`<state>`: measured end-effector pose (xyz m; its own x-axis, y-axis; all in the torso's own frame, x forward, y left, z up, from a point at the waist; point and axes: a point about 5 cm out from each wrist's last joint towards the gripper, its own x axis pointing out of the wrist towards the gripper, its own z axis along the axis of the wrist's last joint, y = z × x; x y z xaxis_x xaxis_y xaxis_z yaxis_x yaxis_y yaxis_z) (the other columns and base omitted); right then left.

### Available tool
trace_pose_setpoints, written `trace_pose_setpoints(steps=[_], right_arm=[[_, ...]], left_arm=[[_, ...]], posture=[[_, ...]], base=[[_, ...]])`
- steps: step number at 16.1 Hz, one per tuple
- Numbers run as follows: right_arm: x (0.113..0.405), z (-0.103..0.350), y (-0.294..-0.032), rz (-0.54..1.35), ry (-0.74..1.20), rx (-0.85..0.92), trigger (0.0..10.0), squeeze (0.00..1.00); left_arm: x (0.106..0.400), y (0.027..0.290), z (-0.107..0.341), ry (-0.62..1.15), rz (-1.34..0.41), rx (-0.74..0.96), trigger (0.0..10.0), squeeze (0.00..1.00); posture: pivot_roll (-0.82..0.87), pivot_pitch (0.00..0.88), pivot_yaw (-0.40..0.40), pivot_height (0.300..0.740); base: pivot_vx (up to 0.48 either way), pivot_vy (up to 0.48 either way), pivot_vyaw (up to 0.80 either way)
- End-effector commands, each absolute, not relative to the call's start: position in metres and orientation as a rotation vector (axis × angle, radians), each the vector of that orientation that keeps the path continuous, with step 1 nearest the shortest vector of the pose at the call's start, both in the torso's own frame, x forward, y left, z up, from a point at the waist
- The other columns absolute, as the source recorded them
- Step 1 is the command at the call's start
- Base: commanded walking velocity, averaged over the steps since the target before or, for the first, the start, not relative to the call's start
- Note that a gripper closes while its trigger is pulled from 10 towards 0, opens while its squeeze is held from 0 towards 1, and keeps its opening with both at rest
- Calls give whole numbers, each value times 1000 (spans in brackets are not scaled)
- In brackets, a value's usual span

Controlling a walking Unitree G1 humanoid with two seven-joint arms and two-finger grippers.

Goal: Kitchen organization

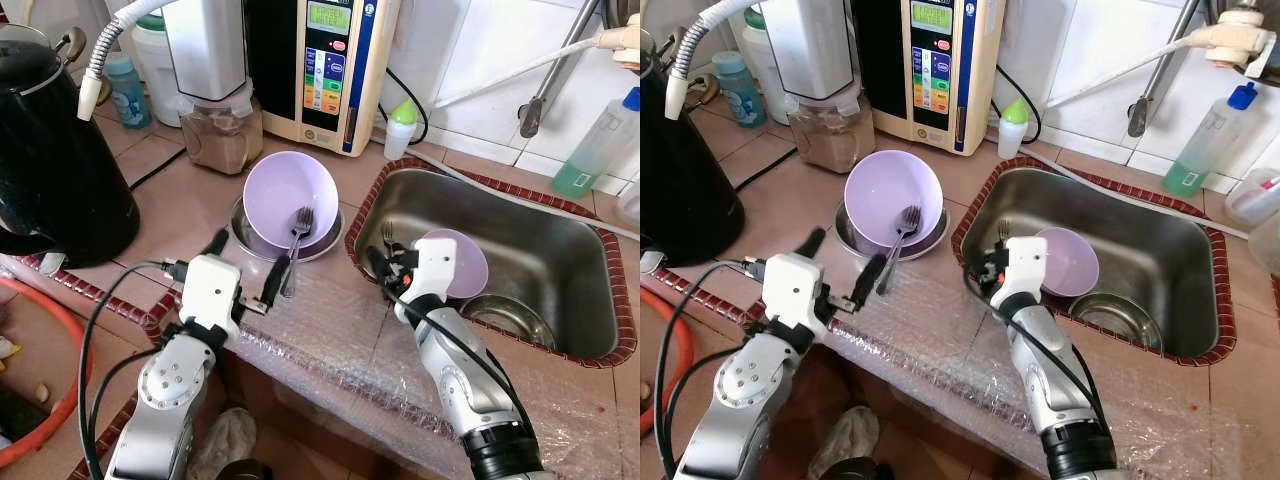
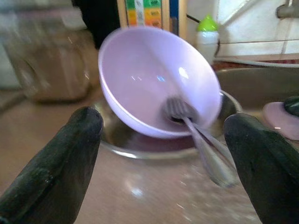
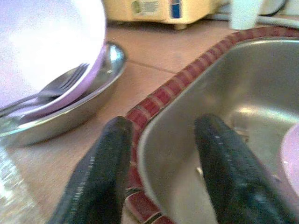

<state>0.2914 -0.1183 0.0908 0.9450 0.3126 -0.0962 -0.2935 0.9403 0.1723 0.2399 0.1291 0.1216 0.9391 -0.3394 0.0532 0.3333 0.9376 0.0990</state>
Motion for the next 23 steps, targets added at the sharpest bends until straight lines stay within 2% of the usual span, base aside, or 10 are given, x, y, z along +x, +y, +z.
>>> trace_pose_setpoints(steps=[1,3,5,6,8,10,13,15,20,23], right_arm=[[291,99,-115,351,87,150,10000,1000],[288,101,-113,379,80,136,10000,1000],[274,106,-106,476,81,121,10000,475],[271,106,-103,509,81,104,10000,149],[268,105,-104,524,89,96,10000,0],[267,107,-104,526,97,87,10000,0],[268,110,-103,537,90,81,10000,0],[270,109,-103,525,95,90,10000,0],[268,106,-100,527,106,93,10000,0],[270,107,-100,522,100,97,10000,0]], left_arm=[[238,124,126,-65,-368,52,10000,1000],[235,120,124,-33,-382,27,10000,1000],[231,113,121,42,-383,-90,10000,0],[230,112,119,56,-379,-105,10000,0],[230,112,116,80,-357,-128,10000,0],[235,116,116,99,-318,-177,3529,0],[240,116,121,90,-323,-172,2157,0],[242,115,124,89,-328,-172,4353,0],[244,116,124,109,-325,-198,4235,0],[248,116,126,116,-310,-233,118,0]], posture=[[72,0,-36,740],[69,0,-40,740],[56,0,-61,740],[52,0,-68,740],[47,0,-79,740],[45,0,-88,740],[45,0,-83,740],[47,0,-79,740],[48,0,-70,740],[49,0,-65,740]], base=[[0,0,0],[0,0,0],[0,0,0],[0,0,0],[0,0,0],[0,0,0],[0,0,0],[0,0,0],[0,0,0],[0,0,0]])
